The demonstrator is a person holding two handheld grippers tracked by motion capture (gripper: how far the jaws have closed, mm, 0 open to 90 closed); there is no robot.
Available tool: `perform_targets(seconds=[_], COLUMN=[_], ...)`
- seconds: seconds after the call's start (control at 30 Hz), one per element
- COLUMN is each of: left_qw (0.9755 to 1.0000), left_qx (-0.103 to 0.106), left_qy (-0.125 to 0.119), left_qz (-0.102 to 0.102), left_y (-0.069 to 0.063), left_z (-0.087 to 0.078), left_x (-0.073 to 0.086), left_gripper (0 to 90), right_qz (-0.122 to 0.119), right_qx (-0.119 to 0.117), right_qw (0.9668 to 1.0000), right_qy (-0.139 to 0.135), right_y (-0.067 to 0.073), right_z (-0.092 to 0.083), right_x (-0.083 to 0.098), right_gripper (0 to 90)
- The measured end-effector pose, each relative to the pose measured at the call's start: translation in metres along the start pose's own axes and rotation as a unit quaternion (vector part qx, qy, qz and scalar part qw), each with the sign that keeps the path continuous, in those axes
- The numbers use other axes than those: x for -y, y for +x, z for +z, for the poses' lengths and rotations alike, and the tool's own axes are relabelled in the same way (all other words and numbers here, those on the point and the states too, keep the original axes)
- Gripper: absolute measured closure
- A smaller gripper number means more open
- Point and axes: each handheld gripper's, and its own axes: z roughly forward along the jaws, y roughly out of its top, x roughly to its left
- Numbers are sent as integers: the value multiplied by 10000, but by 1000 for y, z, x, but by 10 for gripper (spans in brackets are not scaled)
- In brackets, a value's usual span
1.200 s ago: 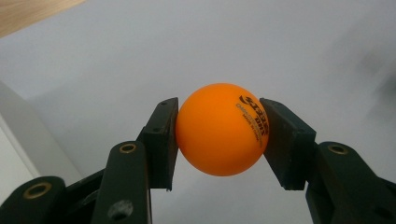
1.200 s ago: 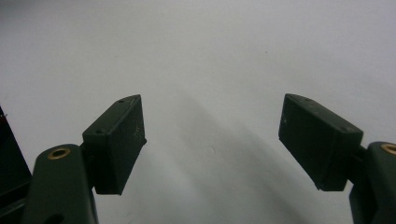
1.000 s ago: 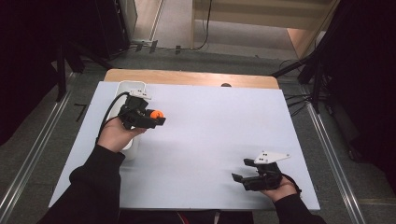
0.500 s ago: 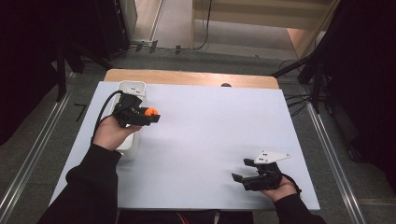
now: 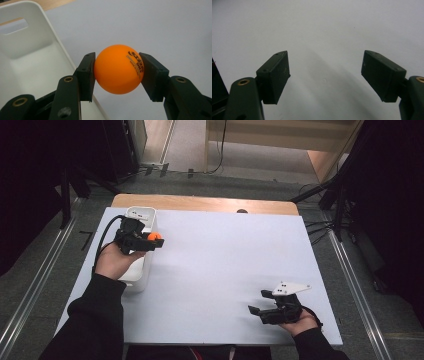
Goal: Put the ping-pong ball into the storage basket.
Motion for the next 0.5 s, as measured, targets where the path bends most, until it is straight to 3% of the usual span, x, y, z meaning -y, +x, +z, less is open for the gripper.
perform_targets(seconds=[0.5], left_qw=[9995], left_qx=[-166], left_qy=[-55], left_qz=[-275], left_y=[16], left_z=[-10], left_x=[2], left_gripper=[502], right_qz=[-6], right_qx=[-8], right_qw=[10000], right_qy=[0], right_y=[0], right_z=[0], right_x=[0], right_gripper=[215])
